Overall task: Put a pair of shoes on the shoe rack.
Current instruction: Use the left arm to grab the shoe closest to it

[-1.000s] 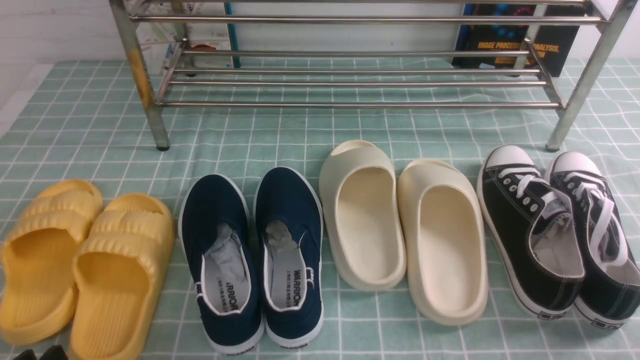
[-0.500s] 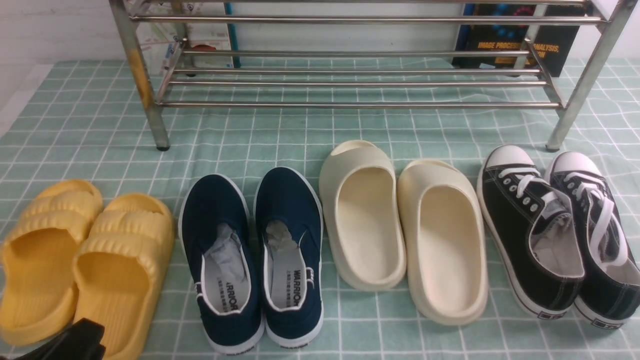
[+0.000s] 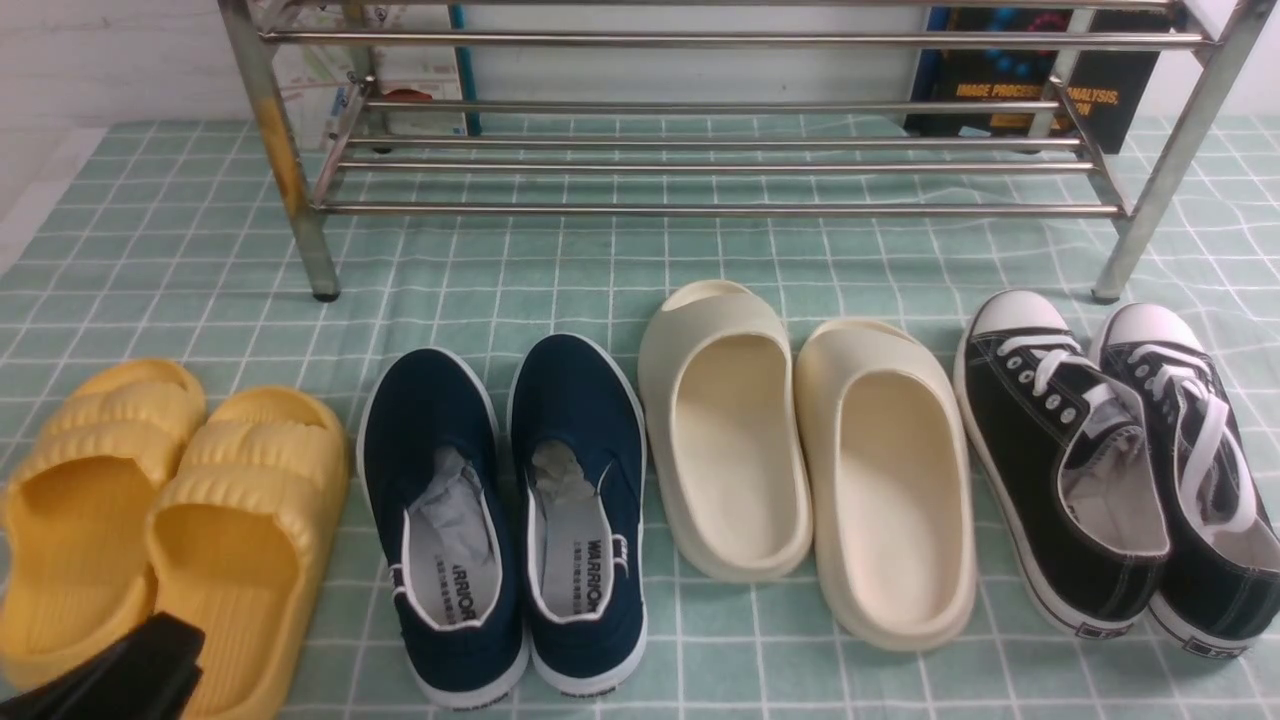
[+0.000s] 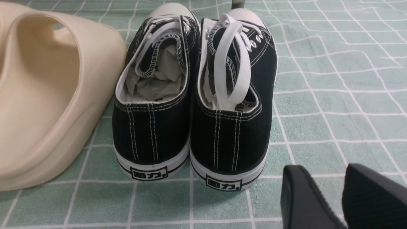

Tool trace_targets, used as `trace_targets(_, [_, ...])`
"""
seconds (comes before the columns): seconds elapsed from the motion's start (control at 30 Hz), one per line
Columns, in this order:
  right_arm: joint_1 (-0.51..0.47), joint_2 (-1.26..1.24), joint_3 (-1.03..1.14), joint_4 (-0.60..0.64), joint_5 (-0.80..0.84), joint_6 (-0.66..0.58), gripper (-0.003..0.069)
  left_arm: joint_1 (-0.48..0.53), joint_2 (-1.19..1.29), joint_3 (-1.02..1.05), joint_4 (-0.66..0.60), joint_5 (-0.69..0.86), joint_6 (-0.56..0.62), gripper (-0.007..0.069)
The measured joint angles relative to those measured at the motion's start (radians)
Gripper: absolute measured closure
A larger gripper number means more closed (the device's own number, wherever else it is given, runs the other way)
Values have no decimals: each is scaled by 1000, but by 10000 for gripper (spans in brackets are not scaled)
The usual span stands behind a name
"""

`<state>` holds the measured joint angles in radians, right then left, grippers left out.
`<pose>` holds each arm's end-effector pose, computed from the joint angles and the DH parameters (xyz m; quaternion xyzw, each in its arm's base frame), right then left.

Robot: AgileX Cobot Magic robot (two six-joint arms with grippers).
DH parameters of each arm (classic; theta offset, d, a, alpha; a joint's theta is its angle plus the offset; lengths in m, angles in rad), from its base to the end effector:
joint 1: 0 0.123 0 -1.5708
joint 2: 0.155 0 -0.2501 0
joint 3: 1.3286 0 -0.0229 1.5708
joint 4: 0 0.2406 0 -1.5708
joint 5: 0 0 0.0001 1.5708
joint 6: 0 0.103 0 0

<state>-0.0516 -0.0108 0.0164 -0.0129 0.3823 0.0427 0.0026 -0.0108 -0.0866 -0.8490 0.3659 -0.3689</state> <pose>0.0886 -0.0051 0.1708 0.0346 0.8043 -0.0081 0.5932 0.0839 -0.0275 0.2193 -0.3269 0.6508 -0.4597 0.5082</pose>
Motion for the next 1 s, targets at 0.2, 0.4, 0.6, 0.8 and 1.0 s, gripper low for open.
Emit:
trace_targets(0.2, [0,0,0,0,0,-9,419,0,103,-239,198,162,112,553])
trace_targets(0.4, [0,0,0,0,0,-15,419,0,367,-437,496,390,116,638])
trace_targets(0.6, [0,0,0,0,0,-15,419,0,546,-587,676,547,126,638])
trace_targets(0.8, [0,0,0,0,0,-18,419,-36,733,-724,832,719,139,638])
trace_targets(1.0, [0,0,0,0,0,-18,419,-175,899,-838,872,835,139,638])
